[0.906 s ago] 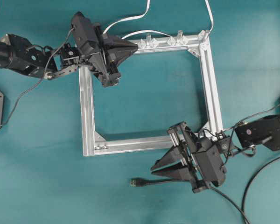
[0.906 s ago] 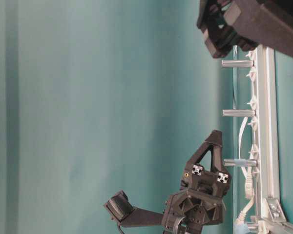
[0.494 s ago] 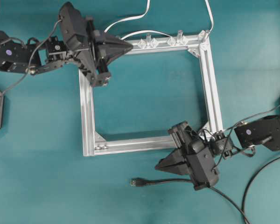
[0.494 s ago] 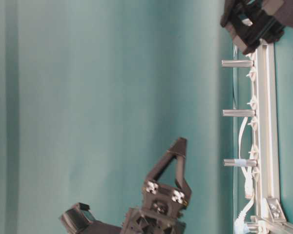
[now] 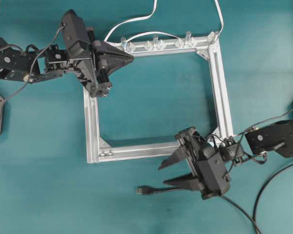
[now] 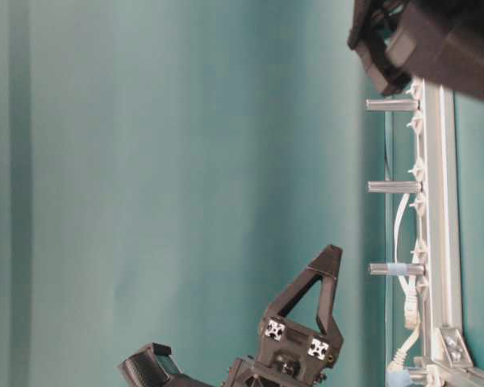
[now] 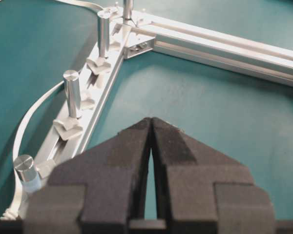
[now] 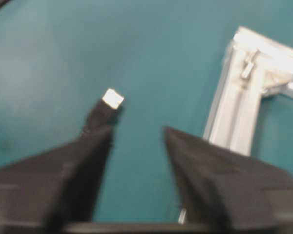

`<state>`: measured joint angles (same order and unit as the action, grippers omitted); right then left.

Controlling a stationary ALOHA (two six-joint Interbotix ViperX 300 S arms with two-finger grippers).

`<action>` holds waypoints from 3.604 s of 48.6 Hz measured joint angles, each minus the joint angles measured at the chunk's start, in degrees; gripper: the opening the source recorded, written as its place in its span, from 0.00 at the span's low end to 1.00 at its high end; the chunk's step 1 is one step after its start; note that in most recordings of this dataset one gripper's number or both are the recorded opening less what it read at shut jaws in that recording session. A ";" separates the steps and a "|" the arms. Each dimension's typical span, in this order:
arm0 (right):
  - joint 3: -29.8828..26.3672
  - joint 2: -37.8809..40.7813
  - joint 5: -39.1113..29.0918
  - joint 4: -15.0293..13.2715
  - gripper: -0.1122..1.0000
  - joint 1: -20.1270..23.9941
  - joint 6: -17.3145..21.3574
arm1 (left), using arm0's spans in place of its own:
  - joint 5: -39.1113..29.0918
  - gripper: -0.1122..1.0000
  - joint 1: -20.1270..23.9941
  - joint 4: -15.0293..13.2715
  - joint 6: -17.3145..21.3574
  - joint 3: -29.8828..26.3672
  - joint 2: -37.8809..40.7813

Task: Insert the wire through the string loop located on the right side.
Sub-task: 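Move the right gripper down toward the black USB cable plug, then close the right gripper on the USB cable just behind the plug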

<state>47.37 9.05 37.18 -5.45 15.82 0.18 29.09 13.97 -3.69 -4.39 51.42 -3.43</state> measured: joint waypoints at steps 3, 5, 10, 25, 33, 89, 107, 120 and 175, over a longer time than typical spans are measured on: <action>0.00 0.00 0.00 0.53 0.86 0.00 0.00 | 0.00 0.10 0.00 0.00 0.00 0.00 -0.09; 0.00 0.00 -0.09 0.79 0.86 0.00 0.00 | -0.09 0.10 0.09 -0.09 -0.09 0.00 -0.09; 0.00 -0.09 0.00 1.49 0.86 0.00 -0.09 | -1.23 0.10 0.00 -0.09 -1.14 0.00 -0.09; 0.00 -0.09 0.00 3.08 0.86 0.00 0.00 | -2.55 0.43 0.18 0.00 -2.81 -0.35 0.00; 0.00 -0.09 0.09 5.27 0.86 0.18 0.00 | -2.64 0.78 0.26 0.18 -2.72 -0.44 0.00; -5.36 2.11 1.93 45.26 0.85 12.83 -16.70 | -2.64 0.79 0.26 0.26 0.00 -0.44 -0.09; -7.82 8.44 1.93 48.34 0.85 14.50 -16.96 | -2.55 0.79 0.00 0.35 0.00 0.00 0.00; -7.91 9.84 2.02 48.43 0.85 14.50 -16.96 | -2.64 0.79 -0.53 0.35 0.00 0.62 0.00; -9.76 14.33 3.34 48.34 0.39 14.94 -17.05 | -2.64 0.78 -0.62 0.35 0.00 0.70 0.00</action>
<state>37.62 23.38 40.52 42.89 30.76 -16.88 26.46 13.36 -3.34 -4.39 52.12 -3.43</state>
